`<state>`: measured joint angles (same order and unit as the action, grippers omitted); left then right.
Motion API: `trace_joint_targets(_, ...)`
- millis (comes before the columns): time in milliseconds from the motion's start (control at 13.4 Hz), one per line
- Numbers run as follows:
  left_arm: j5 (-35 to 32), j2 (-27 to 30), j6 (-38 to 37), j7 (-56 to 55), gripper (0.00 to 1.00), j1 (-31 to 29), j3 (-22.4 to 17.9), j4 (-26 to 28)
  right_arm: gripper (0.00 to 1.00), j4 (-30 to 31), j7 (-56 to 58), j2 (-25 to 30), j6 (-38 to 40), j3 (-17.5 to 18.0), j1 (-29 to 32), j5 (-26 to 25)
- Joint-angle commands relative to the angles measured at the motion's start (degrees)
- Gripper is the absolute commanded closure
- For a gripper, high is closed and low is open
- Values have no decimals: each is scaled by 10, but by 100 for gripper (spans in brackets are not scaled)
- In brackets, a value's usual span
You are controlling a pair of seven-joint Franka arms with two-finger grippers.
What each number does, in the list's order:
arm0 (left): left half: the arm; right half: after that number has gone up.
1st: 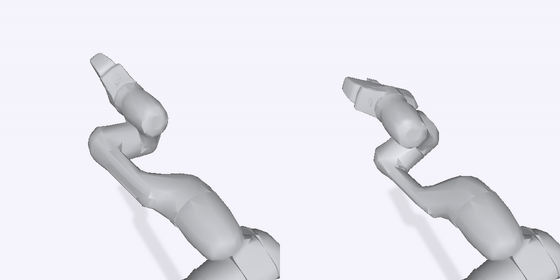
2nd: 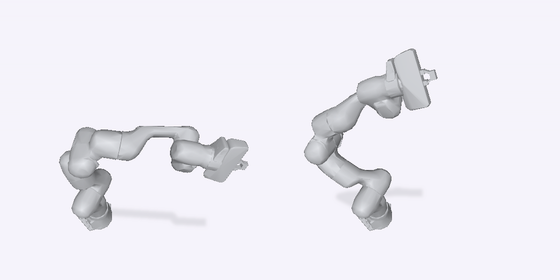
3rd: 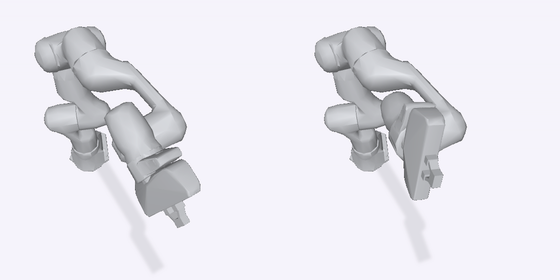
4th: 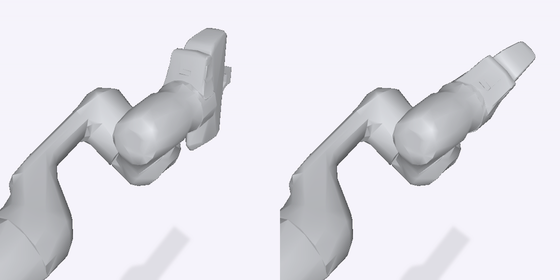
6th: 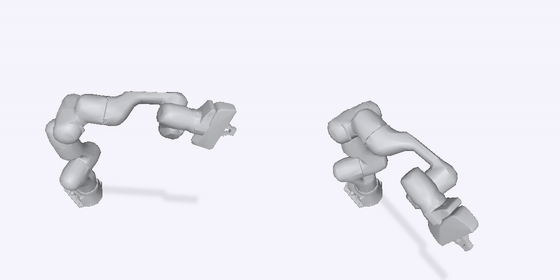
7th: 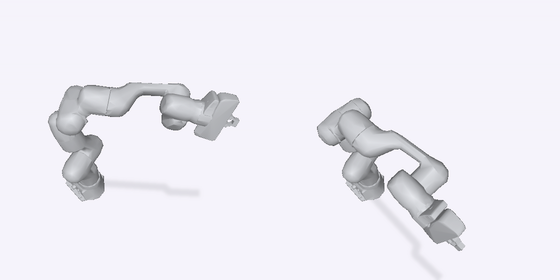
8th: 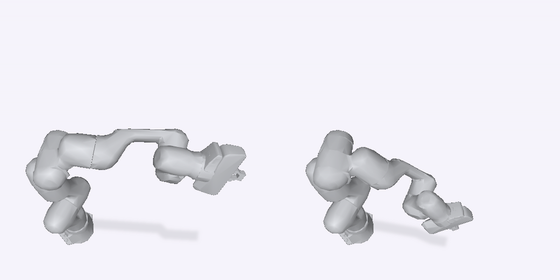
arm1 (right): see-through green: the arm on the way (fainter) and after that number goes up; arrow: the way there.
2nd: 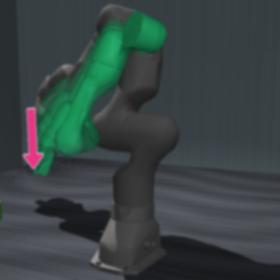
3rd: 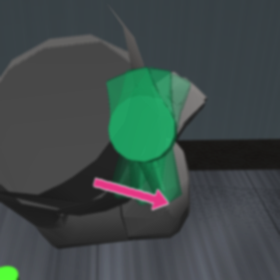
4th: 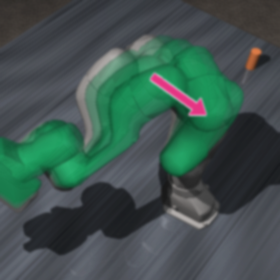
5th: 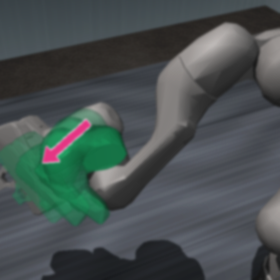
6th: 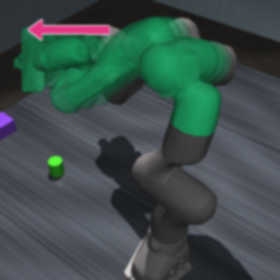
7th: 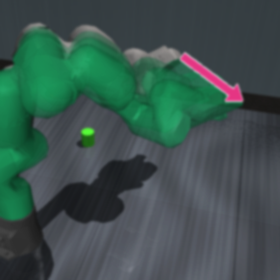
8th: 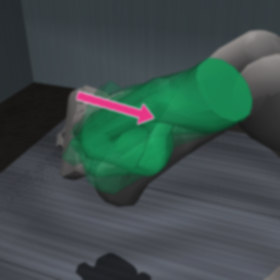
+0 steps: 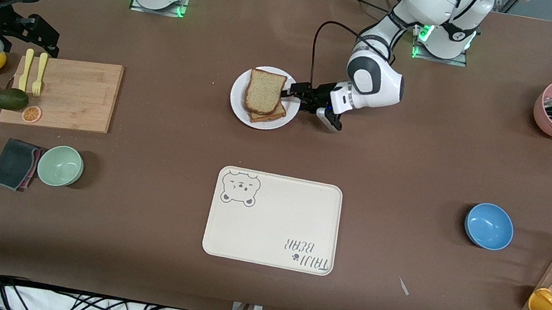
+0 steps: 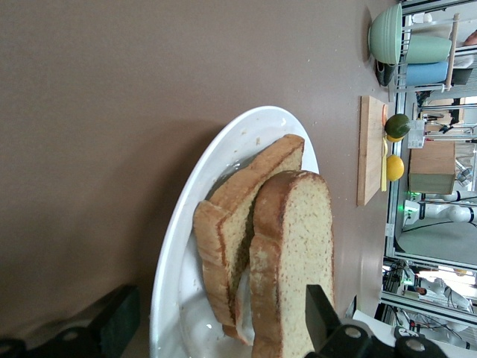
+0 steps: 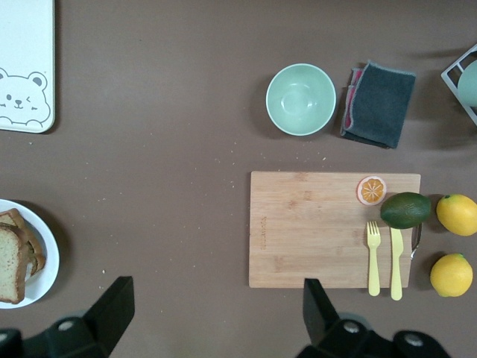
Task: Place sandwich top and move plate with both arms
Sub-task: 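Grasp the plate rim with the left gripper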
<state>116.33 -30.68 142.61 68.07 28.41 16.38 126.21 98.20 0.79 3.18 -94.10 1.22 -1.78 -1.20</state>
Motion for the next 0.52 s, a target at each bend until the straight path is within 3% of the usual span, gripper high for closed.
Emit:
trace_joint_targets(0,22,0,0,25,14,2,-1,7,0,-10,6,-3,1,5,6,1)
trace_joint_targets(75,22,-2,0,26,16,2,-1,7,0,-9,6,-3,2,5,6,1)
trace_joint_targets(374,19,-3,0,27,51,2,-1,10,0,-10,6,-3,2,5,5,1)
trace_joint_targets(449,17,-3,0,29,55,2,-1,11,0,-9,5,-4,2,5,6,1)
